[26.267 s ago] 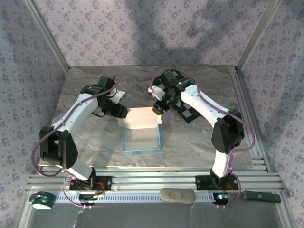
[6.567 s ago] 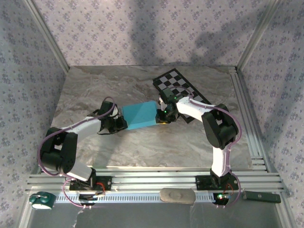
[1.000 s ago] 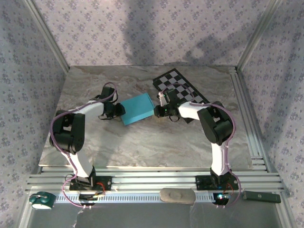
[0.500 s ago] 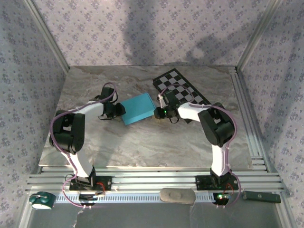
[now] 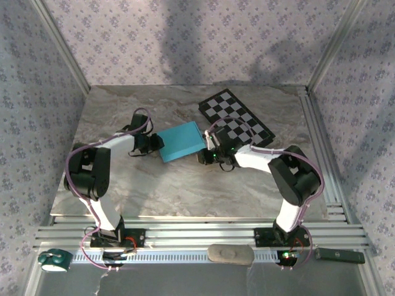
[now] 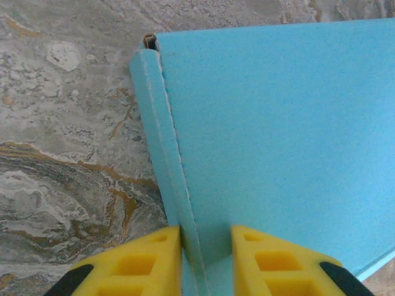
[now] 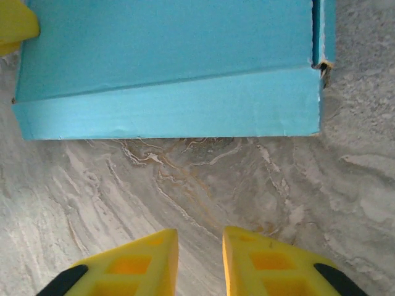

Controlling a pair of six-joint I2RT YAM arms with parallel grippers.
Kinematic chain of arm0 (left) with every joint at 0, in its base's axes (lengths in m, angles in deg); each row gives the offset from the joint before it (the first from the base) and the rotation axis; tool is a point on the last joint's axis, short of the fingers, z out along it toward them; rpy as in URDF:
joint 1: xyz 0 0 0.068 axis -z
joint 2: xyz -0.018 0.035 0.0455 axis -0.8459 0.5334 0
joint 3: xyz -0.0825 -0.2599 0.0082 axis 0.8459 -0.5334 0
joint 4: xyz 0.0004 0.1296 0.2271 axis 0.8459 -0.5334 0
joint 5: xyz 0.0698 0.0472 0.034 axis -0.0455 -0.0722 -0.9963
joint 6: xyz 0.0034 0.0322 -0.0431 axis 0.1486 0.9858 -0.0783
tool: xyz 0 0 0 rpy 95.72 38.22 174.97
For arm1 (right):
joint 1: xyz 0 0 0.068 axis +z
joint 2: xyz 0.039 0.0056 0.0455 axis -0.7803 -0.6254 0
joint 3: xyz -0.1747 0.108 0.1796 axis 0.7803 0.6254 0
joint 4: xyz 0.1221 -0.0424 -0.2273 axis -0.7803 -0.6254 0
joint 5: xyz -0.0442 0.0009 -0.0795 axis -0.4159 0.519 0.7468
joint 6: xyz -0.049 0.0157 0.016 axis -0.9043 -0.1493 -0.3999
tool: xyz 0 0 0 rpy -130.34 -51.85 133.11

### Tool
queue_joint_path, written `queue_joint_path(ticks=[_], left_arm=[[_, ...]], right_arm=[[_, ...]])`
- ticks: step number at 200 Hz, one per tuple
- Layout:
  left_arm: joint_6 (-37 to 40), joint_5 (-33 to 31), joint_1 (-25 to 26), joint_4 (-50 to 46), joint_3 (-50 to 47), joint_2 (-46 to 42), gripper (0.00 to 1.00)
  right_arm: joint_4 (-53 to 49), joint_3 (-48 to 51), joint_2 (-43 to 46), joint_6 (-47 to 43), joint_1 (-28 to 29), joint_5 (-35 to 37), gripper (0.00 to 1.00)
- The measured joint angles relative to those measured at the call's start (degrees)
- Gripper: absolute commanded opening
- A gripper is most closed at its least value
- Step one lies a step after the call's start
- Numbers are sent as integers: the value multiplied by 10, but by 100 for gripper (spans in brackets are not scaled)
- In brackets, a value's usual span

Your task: Fold the paper box

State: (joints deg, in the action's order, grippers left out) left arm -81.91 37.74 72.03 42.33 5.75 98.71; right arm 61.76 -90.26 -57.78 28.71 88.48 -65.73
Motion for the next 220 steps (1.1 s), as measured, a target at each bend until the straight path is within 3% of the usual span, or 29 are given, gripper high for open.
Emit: queue_joint_path(ticks=[52, 107, 220], left_arm=[[0, 0, 0, 0, 0, 0, 25], [0, 0, 0, 0, 0, 0, 25], [-4, 12, 1, 2, -8, -7, 28]], right_arm=[[49, 3, 0, 91, -8, -20, 20], [109, -42, -72, 166, 1, -45, 19], [133, -87, -152, 217, -20, -63, 18]])
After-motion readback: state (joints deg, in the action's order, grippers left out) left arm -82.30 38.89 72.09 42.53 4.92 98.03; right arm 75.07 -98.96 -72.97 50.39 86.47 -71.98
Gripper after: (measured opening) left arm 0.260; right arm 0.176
